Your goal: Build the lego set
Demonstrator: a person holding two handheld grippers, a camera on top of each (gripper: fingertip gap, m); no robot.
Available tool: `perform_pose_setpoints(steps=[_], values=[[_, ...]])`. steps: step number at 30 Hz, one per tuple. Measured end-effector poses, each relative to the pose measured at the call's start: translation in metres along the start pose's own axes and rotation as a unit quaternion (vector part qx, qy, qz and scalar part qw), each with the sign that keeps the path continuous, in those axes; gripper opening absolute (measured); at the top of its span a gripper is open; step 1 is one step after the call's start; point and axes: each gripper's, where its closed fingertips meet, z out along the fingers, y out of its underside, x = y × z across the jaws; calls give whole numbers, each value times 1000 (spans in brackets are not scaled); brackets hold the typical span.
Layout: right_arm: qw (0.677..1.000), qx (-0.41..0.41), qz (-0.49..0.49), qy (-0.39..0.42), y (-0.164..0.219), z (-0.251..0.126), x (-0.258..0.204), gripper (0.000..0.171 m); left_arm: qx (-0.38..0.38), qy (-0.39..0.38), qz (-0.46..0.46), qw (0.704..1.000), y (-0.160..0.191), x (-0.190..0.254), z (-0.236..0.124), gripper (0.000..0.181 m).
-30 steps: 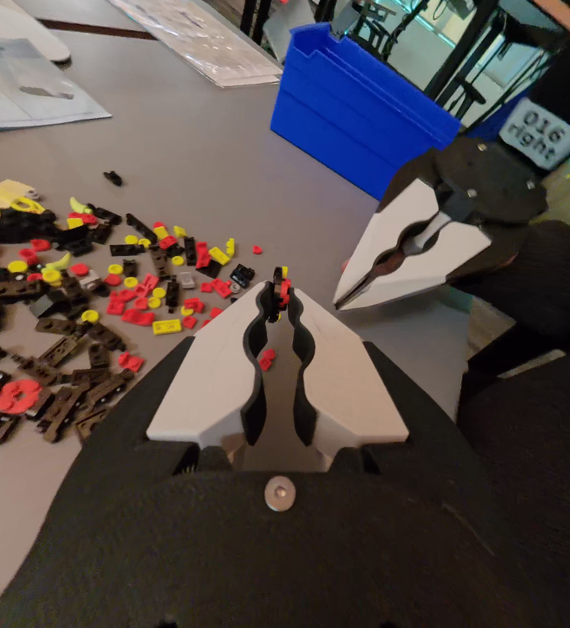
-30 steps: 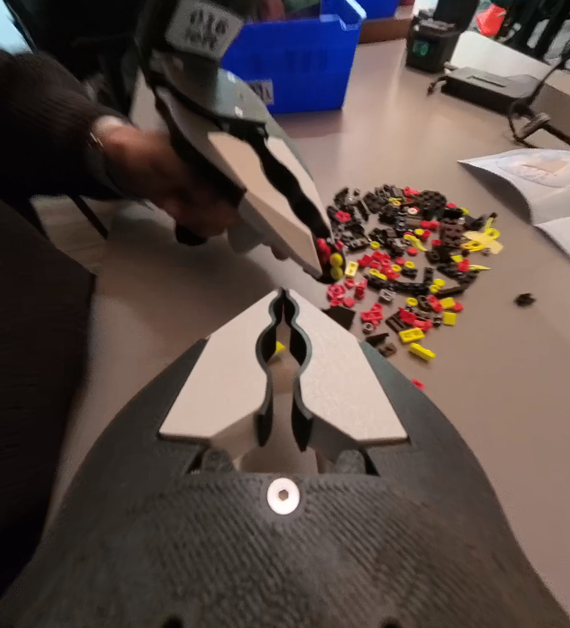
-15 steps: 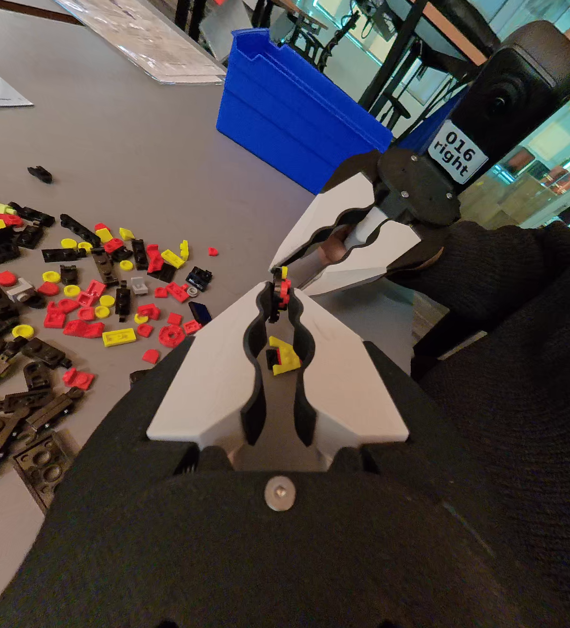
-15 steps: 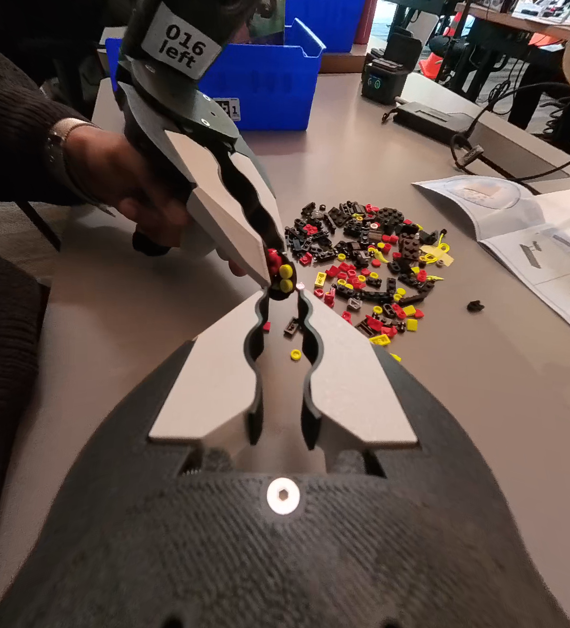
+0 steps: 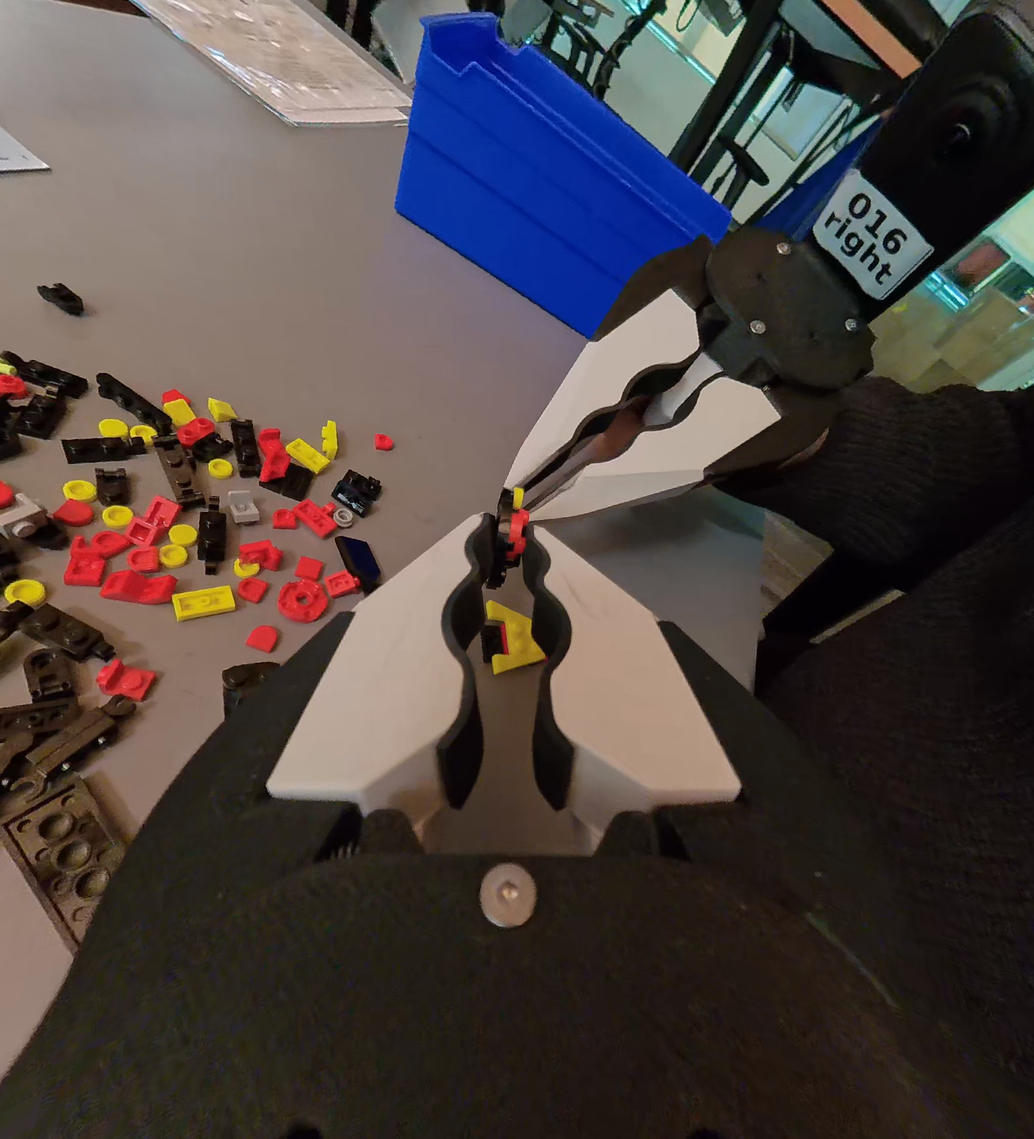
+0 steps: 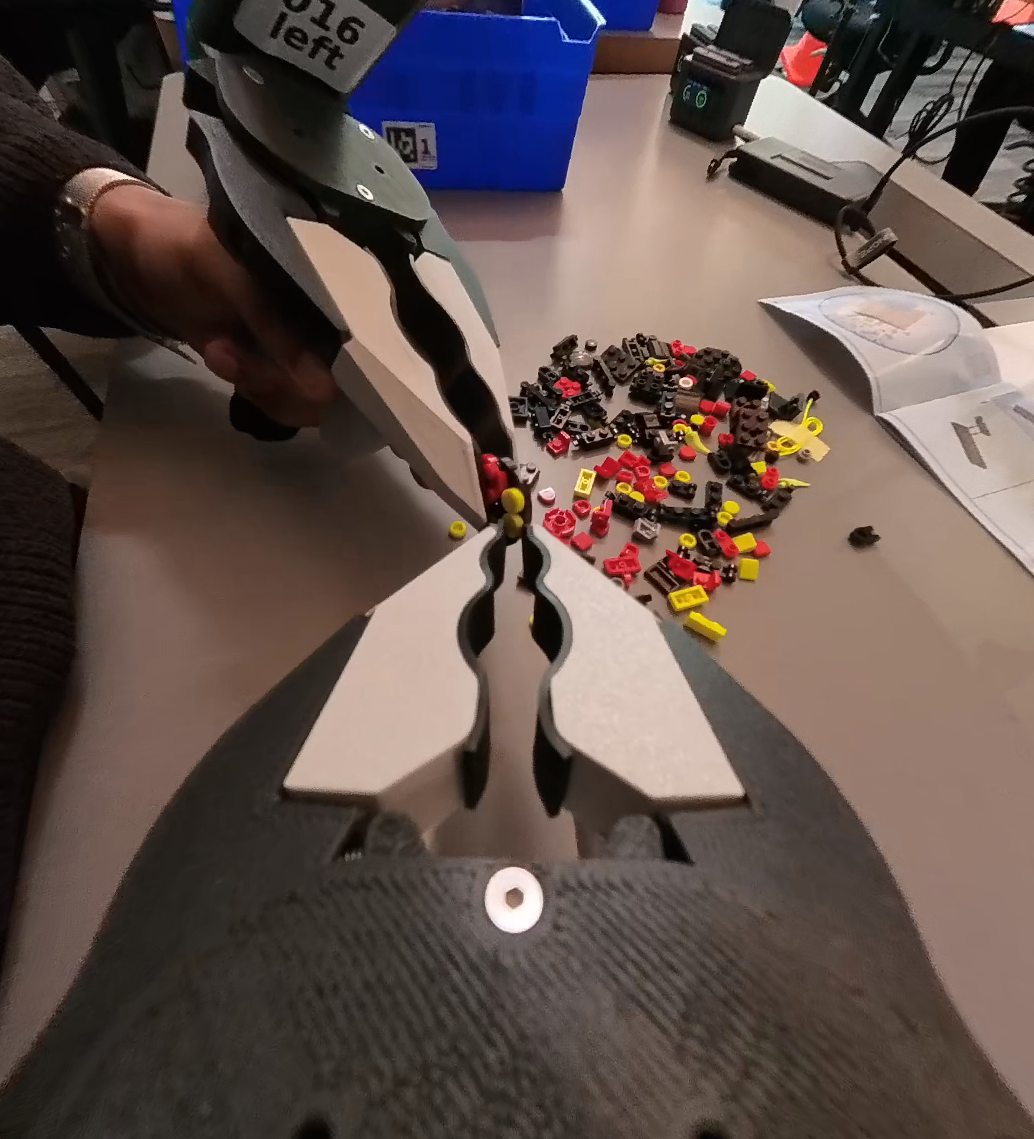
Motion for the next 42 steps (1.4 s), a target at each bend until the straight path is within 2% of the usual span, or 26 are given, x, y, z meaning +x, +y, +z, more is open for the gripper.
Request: perform_pose_setpoints(steps=[10, 12, 15, 20, 25, 30, 38, 42], values=[[999, -39, -11, -8, 10, 0, 1, 0, -13, -38, -19, 999, 6, -7, 6, 4], [997, -8, 17, -76, -1, 0, -24, 0, 2, -108, -5, 994, -2, -36, -4, 4], [993, -65, -101, 20, 10, 0, -3, 0, 36, -56, -85, 994, -11, -34, -16, 4], [1000, -17, -20, 12, 4, -6, 10, 0, 33, -66, -54, 996, -12, -34, -16, 4], [999, -11, -31, 25, 6, -2, 12, 0, 34, -18, -61, 997, -11, -23, -12, 4], [1000, 21, -6, 0, -4, 3, 1, 11, 10, 24, -38, 999, -3, -4, -4, 4], [999, 30, 19, -15, -6, 0, -2, 7, 6, 52, -39, 998, -2, 4, -5, 4], [1000, 18, 10, -12, -4, 1, -3, 5, -2, 43, -44, 998, 1, 3, -3, 4]])
